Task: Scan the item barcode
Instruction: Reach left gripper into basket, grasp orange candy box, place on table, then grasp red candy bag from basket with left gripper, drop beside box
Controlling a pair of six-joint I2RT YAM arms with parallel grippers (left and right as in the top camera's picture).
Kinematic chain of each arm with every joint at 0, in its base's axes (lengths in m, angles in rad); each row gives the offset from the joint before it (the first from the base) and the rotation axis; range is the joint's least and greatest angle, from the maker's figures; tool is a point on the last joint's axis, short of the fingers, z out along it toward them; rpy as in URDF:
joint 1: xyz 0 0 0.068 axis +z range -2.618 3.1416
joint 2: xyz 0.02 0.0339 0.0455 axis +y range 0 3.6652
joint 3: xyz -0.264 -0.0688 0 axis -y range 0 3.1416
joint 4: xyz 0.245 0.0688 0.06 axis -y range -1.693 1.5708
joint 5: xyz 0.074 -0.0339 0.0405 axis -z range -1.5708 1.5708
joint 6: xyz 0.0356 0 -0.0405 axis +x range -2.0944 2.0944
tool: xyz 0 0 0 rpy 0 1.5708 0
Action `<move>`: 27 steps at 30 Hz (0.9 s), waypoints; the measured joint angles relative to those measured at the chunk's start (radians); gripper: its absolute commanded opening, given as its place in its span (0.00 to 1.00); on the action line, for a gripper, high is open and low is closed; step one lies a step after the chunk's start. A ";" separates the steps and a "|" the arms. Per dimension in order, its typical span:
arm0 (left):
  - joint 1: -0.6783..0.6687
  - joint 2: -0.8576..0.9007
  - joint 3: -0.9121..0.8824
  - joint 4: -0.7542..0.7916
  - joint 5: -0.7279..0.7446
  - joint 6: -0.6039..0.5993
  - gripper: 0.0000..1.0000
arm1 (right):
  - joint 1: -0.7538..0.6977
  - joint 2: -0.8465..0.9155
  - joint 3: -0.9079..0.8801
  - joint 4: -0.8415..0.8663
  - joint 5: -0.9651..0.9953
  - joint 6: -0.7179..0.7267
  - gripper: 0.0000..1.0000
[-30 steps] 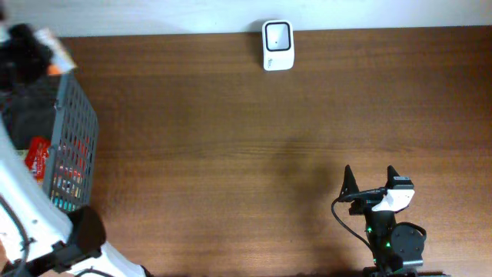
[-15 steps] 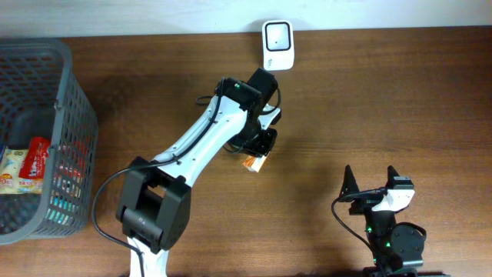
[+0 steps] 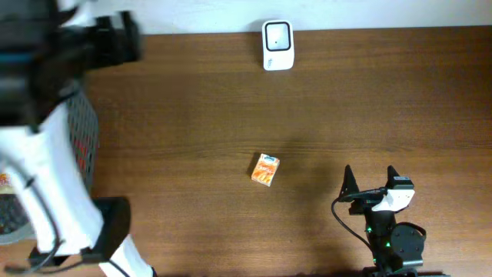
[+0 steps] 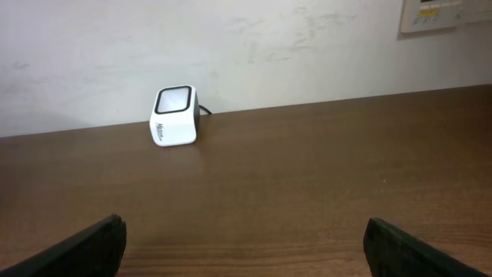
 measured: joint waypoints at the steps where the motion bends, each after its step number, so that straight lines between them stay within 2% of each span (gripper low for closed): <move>1: 0.104 -0.028 0.002 0.000 -0.017 -0.018 0.99 | 0.000 0.000 0.000 0.000 0.000 -0.001 0.98; 4: 0.404 -0.042 -0.063 -0.002 -0.056 -0.106 0.99 | 0.000 0.000 0.000 0.000 0.000 0.000 0.98; 6: 0.539 -0.055 -0.310 0.001 -0.090 -0.176 0.99 | 0.000 0.000 0.000 0.000 0.000 0.000 0.98; 7: 0.563 -0.045 -0.375 0.015 -0.113 -0.201 0.99 | 0.000 0.000 0.000 0.000 -0.001 0.000 0.98; 10: 0.632 -0.032 -0.788 0.203 -0.175 -0.287 0.99 | 0.000 0.000 0.000 0.000 0.000 0.000 0.98; 17: 0.632 -0.033 -1.349 0.694 -0.181 -0.309 0.98 | 0.000 0.000 0.000 0.000 0.000 0.000 0.98; 19: 0.632 -0.031 -1.449 0.810 -0.160 -0.309 0.84 | 0.000 0.000 0.000 0.000 0.000 0.000 0.98; 20: 0.632 -0.031 -1.487 0.856 -0.135 -0.312 0.68 | 0.000 0.000 0.000 0.000 0.000 -0.001 0.98; 21: 0.632 -0.031 -1.508 0.881 -0.113 -0.313 0.59 | 0.000 0.000 0.000 0.000 0.000 0.000 0.98; 23: 0.632 -0.031 -1.519 0.896 -0.100 -0.312 0.56 | 0.000 0.000 0.000 0.000 0.000 0.000 0.98; 24: 0.632 -0.031 -1.528 0.910 -0.099 -0.315 0.39 | 0.000 0.000 0.000 0.000 0.000 0.000 0.98; 25: 0.632 -0.032 -1.537 0.925 -0.099 -0.315 0.11 | 0.000 0.000 0.000 0.000 0.000 -0.001 0.98; 26: 0.632 -0.032 -1.542 0.932 -0.098 -0.315 0.00 | 0.000 0.000 0.000 0.000 0.000 0.000 0.98; 27: 0.632 -0.032 -1.542 0.939 -0.092 -0.317 0.00 | 0.000 0.000 0.000 0.000 0.000 0.000 0.98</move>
